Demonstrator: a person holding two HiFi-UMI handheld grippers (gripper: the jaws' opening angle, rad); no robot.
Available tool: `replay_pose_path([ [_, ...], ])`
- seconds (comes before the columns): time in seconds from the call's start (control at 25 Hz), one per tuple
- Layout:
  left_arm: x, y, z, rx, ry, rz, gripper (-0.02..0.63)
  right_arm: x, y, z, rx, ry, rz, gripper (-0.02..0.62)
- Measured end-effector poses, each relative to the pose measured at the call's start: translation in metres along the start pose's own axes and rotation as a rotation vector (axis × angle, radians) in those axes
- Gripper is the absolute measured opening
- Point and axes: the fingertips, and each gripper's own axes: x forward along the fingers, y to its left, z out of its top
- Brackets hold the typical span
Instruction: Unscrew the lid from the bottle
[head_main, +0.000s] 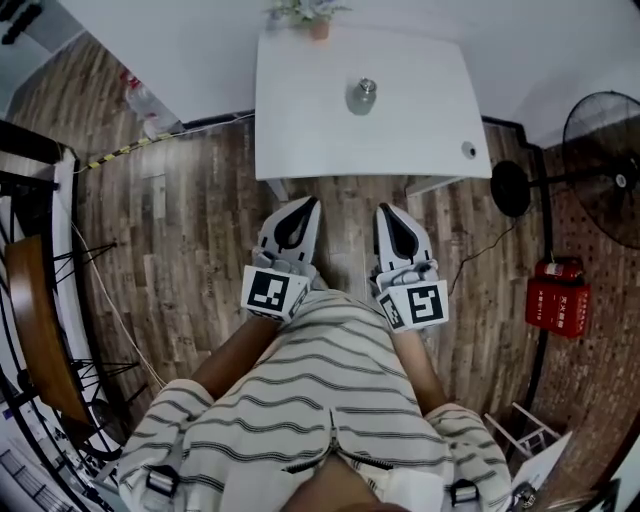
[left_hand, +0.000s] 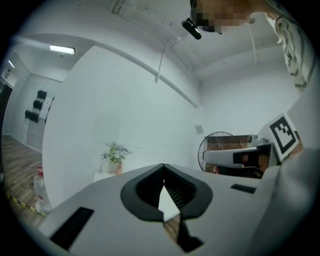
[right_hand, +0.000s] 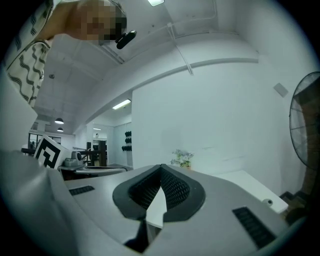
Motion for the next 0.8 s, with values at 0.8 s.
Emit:
replay_pose_path([
  [0.8, 0.091, 0.018, -0.023, 0.040, 0.079, -0.010, -0.002, 0.061, -0.073, -0.012, 0.016, 0.057, -0.035, 0.008],
])
